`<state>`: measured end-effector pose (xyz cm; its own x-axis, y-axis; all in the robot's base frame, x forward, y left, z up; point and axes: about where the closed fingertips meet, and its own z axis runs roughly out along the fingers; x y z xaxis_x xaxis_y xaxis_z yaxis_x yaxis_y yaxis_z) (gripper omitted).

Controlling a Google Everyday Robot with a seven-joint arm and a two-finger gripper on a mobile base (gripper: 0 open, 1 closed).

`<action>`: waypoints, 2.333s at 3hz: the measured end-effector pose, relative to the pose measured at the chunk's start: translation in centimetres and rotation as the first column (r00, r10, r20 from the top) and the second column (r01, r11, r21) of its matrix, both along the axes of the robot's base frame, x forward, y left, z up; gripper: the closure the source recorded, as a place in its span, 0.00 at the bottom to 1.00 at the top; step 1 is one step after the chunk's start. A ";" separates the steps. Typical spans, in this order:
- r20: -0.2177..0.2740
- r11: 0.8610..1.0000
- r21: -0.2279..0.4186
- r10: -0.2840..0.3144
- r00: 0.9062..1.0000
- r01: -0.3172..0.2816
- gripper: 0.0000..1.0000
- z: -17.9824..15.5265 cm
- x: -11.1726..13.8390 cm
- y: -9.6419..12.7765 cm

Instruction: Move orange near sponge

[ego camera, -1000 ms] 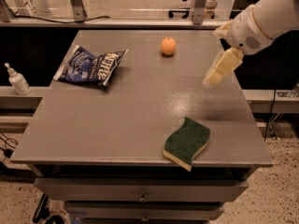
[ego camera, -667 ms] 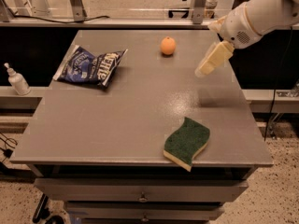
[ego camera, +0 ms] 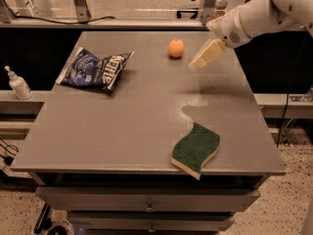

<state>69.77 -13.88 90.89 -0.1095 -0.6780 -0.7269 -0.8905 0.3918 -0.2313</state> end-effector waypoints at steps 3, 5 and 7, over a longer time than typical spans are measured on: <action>-0.024 0.993 0.110 -0.040 0.999 0.042 0.00 -3.7 7.5 3.9; -0.049 0.989 0.138 -0.052 0.997 0.058 0.18 -5.5 9.8 6.1; -0.057 0.987 0.151 -0.052 0.997 0.060 0.64 -5.7 10.3 7.0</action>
Offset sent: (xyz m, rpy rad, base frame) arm 0.0891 0.0345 -0.0359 0.1141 0.0215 -0.0637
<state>80.03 -6.90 85.17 -0.1855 -0.5511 -0.8136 -0.8754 0.4688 -0.1180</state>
